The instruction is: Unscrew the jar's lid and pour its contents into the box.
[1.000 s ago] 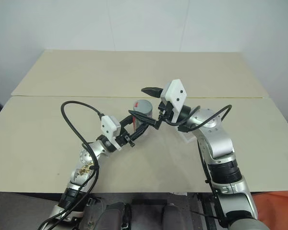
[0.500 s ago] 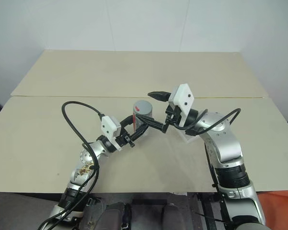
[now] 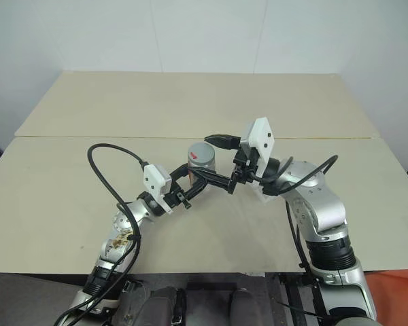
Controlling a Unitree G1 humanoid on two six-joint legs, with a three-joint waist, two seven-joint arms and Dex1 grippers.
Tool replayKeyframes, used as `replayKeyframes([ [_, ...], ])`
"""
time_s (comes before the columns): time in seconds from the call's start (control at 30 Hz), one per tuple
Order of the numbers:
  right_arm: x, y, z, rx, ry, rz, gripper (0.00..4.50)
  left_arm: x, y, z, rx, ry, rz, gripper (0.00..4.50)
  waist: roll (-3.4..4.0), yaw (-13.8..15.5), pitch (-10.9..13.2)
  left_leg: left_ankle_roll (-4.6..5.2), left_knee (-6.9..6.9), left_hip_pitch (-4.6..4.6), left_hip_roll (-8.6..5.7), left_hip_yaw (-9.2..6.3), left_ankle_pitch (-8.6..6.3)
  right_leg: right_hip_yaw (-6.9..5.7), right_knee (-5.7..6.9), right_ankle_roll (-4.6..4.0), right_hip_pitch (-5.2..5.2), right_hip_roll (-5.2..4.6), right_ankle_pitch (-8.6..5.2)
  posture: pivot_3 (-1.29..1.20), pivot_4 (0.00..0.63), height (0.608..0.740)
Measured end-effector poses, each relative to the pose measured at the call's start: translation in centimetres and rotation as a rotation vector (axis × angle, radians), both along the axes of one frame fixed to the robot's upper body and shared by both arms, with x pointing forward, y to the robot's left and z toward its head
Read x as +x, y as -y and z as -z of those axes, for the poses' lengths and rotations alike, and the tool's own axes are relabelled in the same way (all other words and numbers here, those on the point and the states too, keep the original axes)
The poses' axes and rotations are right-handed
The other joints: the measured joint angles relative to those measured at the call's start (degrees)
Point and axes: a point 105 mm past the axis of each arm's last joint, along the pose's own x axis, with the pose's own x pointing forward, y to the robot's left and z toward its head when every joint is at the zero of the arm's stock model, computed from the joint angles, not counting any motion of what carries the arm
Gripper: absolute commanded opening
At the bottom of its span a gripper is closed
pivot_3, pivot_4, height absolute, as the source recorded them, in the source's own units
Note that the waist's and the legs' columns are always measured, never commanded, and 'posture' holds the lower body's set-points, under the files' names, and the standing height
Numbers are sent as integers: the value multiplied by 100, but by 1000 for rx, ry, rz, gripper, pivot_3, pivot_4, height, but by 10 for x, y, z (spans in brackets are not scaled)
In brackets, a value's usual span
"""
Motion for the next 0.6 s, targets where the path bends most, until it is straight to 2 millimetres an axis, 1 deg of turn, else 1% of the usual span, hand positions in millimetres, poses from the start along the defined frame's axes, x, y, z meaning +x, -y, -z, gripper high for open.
replayKeyframes([
  [0.13, 6, 0, -3, 6, -9, 19, 4466, 0, 0, -1, -3, 9, 0, 2138, 0, -1, 0, 0, 0, 0, 0, 0, 0, 0, 0, 0, 0, 0, 0, 0, 150, 740],
  [0.4, 5, -1, -1, 6, -33, 4, 4466, -1, 0, -1, -3, 9, 1, 2138, 0, -1, 0, 0, 0, 0, 0, 0, 0, 0, 0, 0, 0, 0, 0, 0, 150, 740],
  [0.5, 5, -2, 0, 5, -45, 3, 3910, -1, 0, -1, -3, 9, 1, 2138, 0, -1, 0, 0, 0, 0, 0, 0, 0, 0, 0, 0, 0, 0, 0, 0, 150, 740],
  [0.6, 5, -2, 1, 1, -51, -4, 2948, 0, 0, -1, -3, 10, 1, 2138, 0, -1, 0, 0, 0, 0, 0, 0, 0, 0, 0, 0, 0, 0, 0, 0, 150, 740],
])
